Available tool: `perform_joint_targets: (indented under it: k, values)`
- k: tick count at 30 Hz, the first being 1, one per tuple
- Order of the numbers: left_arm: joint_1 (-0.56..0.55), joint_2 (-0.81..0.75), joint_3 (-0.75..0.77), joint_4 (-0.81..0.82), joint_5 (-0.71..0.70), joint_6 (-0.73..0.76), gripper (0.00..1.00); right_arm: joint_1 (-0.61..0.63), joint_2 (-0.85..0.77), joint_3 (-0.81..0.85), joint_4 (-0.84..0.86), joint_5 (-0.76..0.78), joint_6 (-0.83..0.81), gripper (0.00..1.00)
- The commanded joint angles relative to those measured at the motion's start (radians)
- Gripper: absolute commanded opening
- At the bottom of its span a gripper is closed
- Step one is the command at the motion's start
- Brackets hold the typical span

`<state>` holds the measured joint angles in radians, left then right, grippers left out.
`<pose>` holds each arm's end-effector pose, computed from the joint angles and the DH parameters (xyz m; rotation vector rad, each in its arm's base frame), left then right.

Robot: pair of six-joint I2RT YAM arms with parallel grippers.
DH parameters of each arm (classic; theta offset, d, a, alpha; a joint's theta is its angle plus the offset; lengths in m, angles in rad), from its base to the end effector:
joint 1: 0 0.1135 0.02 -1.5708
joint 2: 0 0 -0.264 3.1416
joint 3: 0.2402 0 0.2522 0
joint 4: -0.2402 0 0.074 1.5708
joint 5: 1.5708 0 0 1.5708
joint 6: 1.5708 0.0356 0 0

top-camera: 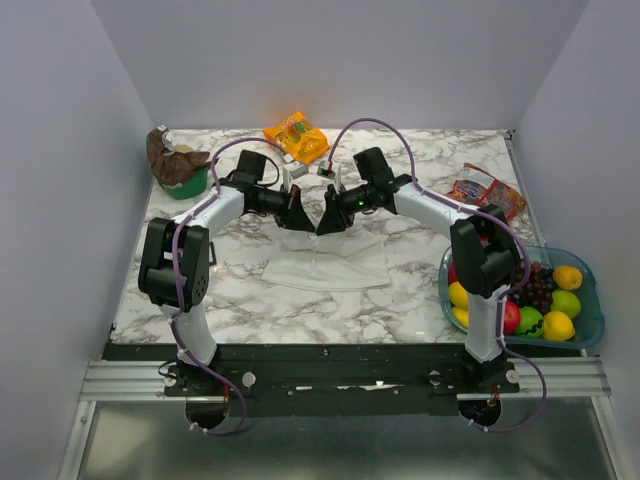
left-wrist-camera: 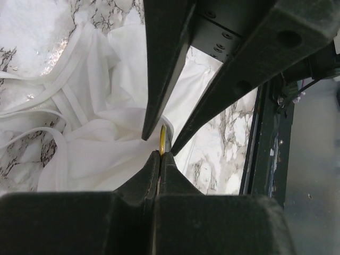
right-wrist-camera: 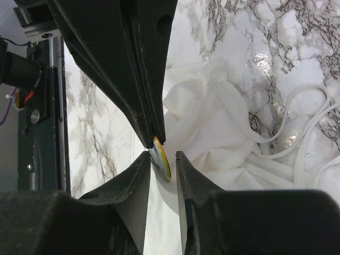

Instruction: Remove the brooch from the garment

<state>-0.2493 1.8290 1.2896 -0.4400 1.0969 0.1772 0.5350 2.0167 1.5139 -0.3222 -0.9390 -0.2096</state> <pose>0.3592 -0.1241 0.2195 0.8836 2.1059 -1.3955 0.3655 0.2500 0.2164 -1.2391 1.9407 1.2738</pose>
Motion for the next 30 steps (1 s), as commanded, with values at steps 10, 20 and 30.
perform_joint_targets:
  k: [10, 20, 30]
  values:
    - [0.008, -0.031, -0.016, 0.050, 0.034, -0.054, 0.00, 0.005, -0.013, 0.032, 0.008, 0.040, 0.050, 0.25]
    - [0.001, -0.054, -0.053, 0.167, 0.037, -0.195, 0.00, 0.006, 0.027, 0.065, -0.003, 0.137, 0.118, 0.17]
    - [-0.013, -0.073, -0.139, 0.379, 0.031, -0.432, 0.00, 0.048, 0.053, 0.101, -0.069, 0.298, 0.058, 0.12]
